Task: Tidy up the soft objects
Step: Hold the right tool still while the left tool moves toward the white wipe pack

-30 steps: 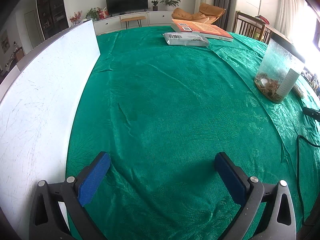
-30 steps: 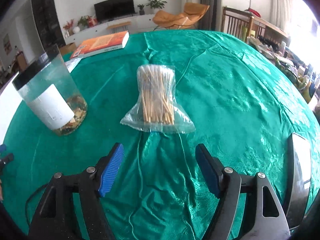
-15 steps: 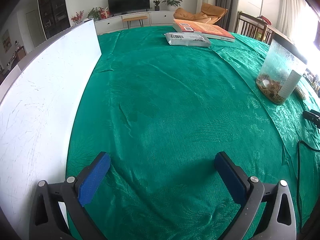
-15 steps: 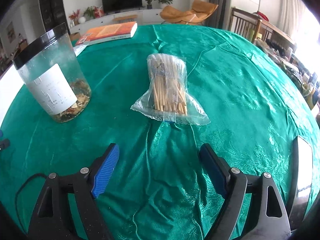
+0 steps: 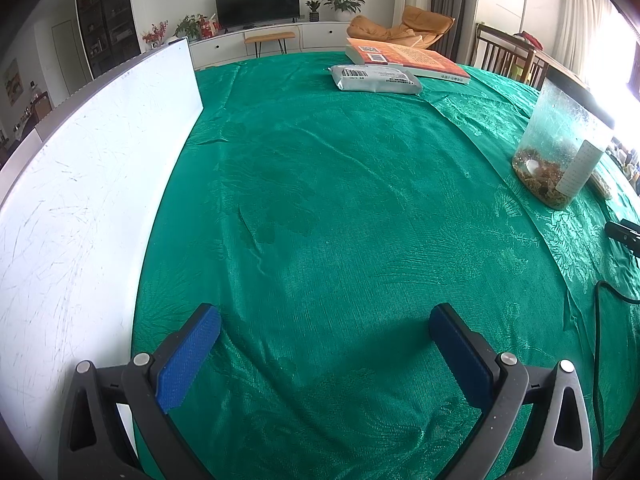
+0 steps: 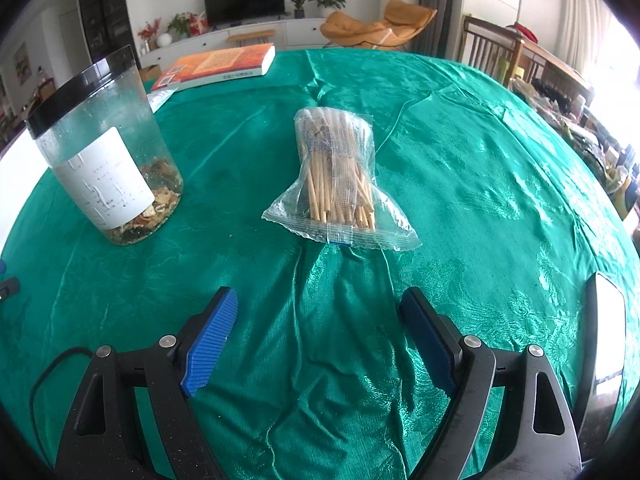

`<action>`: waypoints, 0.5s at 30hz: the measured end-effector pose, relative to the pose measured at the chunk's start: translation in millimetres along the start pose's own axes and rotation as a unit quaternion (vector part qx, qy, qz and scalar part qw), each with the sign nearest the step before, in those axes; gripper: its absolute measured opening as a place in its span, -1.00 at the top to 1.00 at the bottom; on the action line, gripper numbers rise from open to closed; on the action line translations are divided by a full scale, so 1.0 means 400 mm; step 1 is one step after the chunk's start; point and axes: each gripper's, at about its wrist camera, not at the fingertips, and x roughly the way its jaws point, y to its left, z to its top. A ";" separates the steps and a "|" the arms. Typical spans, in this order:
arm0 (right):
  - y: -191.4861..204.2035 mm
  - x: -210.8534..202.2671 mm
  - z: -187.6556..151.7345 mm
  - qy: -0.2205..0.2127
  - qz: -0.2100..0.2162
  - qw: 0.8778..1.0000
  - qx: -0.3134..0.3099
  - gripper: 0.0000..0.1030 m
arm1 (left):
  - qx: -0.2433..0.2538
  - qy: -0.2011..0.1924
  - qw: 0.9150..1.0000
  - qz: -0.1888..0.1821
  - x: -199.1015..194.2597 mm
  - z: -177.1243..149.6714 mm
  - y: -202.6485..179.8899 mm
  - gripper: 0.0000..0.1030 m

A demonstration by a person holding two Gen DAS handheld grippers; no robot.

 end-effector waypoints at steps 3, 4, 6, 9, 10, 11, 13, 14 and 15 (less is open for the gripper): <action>0.000 -0.001 0.000 0.000 0.000 1.000 0.000 -0.67 | -0.005 0.009 1.000 0.002 0.002 0.007 -0.001 -1.00; 0.000 -0.001 0.000 0.000 0.000 1.000 0.000 -0.67 | -0.008 0.036 0.999 0.006 0.007 0.021 -0.004 -1.00; 0.000 -0.001 0.000 0.000 0.000 1.000 0.000 -0.67 | -0.004 0.075 0.997 -0.014 0.012 0.069 -0.017 -1.00; 0.000 -0.002 -0.001 -0.001 0.000 1.000 0.000 -0.67 | 0.035 0.059 0.996 -0.061 -0.007 0.189 -0.057 -1.00; 0.000 -0.002 -0.001 -0.001 0.000 1.000 0.000 -0.67 | 0.060 0.054 0.995 -0.064 -0.002 0.241 -0.074 -1.00; 0.000 -0.002 -0.001 -0.001 0.000 1.000 0.000 -0.67 | 0.086 0.051 0.993 -0.063 0.009 0.296 -0.092 -1.00; 0.000 -0.003 -0.001 0.000 -0.001 1.000 0.000 -0.68 | 0.125 0.054 0.988 -0.074 0.054 0.404 -0.119 -1.00; 0.000 -0.003 -0.001 -0.001 0.000 1.000 0.000 -0.68 | 0.137 0.057 0.985 -0.083 0.084 0.456 -0.130 -1.00; 0.000 -0.003 -0.001 -0.001 0.000 1.000 0.000 -0.68 | 0.146 0.061 0.983 -0.090 0.117 0.505 -0.138 -1.00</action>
